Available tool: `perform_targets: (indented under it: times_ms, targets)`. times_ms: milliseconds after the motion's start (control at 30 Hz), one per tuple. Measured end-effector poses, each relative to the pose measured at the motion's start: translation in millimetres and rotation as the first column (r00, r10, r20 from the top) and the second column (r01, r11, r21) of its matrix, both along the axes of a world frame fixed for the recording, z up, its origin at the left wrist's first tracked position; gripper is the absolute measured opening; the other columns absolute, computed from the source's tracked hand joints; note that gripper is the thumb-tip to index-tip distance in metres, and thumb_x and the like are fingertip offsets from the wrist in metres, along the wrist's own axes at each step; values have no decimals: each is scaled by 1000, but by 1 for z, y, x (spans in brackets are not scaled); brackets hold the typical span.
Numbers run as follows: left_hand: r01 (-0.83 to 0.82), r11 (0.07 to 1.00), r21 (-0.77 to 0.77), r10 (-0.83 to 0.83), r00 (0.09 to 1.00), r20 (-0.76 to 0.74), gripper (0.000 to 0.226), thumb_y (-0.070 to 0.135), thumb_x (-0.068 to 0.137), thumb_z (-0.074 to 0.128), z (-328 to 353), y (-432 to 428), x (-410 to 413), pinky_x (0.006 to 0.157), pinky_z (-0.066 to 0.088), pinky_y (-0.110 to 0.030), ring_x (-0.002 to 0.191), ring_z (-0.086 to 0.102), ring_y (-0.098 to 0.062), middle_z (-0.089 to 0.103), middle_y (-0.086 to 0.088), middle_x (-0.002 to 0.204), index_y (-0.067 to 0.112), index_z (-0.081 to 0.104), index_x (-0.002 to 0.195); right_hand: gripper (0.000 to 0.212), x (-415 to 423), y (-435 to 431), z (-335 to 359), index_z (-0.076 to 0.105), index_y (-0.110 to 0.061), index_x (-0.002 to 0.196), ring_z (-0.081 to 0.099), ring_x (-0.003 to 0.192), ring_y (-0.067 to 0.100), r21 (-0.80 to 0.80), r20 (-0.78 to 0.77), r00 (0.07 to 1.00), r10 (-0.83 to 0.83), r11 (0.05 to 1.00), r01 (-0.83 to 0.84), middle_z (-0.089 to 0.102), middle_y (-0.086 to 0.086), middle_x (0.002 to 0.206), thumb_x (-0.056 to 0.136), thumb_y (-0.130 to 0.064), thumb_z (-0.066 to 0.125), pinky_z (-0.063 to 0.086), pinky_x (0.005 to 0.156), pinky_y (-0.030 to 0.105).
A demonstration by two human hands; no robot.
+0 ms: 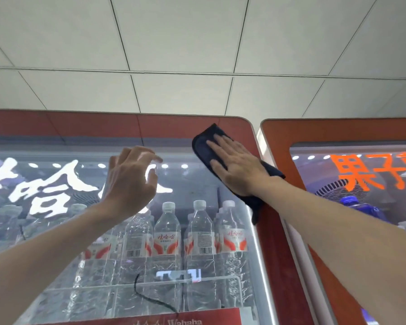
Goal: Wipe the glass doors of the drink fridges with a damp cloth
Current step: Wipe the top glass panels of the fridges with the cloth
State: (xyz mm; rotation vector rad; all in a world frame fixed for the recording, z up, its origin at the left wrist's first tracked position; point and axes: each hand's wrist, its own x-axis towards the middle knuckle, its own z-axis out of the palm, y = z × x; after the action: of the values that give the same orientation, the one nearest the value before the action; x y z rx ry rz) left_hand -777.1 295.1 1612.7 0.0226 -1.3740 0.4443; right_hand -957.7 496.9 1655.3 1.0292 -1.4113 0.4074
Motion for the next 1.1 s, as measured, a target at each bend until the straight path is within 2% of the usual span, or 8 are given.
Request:
perform_targets:
  times_ms: [233, 367, 467, 600, 733, 867, 1000, 1100]
  targets:
    - [-57, 998, -32, 60, 993, 98, 40, 29, 93, 42, -11, -14, 6, 96, 35, -39, 120, 54, -24, 60, -2, 133, 16, 63, 125, 60, 9, -6, 10, -5, -23, 165, -16, 158, 13, -28, 103, 991, -90, 995, 94, -15, 1, 173, 110, -38, 13, -12, 128, 35]
    - [-63, 998, 2, 62, 994, 91, 41, 27, 94, 43, -25, -22, 23, 102, 39, -45, 123, 54, -27, 60, -6, 134, 12, 62, 127, 65, 30, -28, -96, -10, -25, 163, -25, 156, 15, 167, -127, 990, -66, 982, 87, -19, 0, 171, 106, -48, 8, -11, 129, 40]
    - [-96, 995, 38, 91, 989, 116, 46, 31, 94, 41, -36, -33, 36, 109, 35, -47, 129, 49, -25, 57, -4, 140, 13, 57, 134, 65, 33, -32, -138, -4, -29, 165, -23, 156, 11, 327, -257, 966, 7, 942, 80, -13, -3, 172, 108, -50, 19, -13, 128, 36]
    - [-135, 991, 7, 133, 981, 142, 50, 33, 94, 39, -40, -43, 37, 112, 32, -43, 132, 48, -21, 54, -3, 145, 14, 53, 139, 67, 34, -36, -72, 1, -31, 165, -18, 157, 8, 274, -273, 962, -18, 957, 96, -10, -3, 173, 106, -56, 18, -11, 129, 34]
    - [-132, 991, 0, 131, 983, 128, 51, 32, 94, 40, -40, -46, 36, 110, 25, -35, 132, 46, -19, 53, -1, 145, 15, 52, 140, 64, 42, -52, 8, -1, -30, 165, -15, 158, 10, 53, -87, 992, -89, 994, 94, -13, -2, 173, 107, -53, 15, -8, 129, 38]
    - [-104, 995, 0, 103, 985, 138, 52, 31, 93, 40, -42, -42, 36, 110, 18, -30, 136, 44, -18, 52, -1, 147, 13, 52, 141, 61, 50, -63, 24, -3, -22, 165, -16, 158, 13, -6, -1, 993, -117, 993, 117, -15, 2, 173, 110, -40, 15, -11, 128, 42]
    - [0, 1000, 4, -1, 989, 149, 44, 21, 98, 44, -42, -46, 46, 113, 18, -29, 136, 43, -19, 53, -3, 146, 12, 53, 140, 61, 72, -71, -25, -5, -15, 164, -21, 157, 12, 79, -59, 997, -45, 996, 50, -19, 5, 171, 110, -34, 18, -12, 128, 44]
    - [-4, 1000, -7, 5, 995, 96, 46, 24, 95, 39, -37, -63, 68, 110, 28, -33, 131, 47, -20, 57, -1, 141, 15, 56, 136, 64, 90, -93, -99, -3, -18, 165, -22, 156, 10, 282, -265, 964, 23, 958, 55, -16, 0, 172, 110, -40, 20, -15, 128, 39]
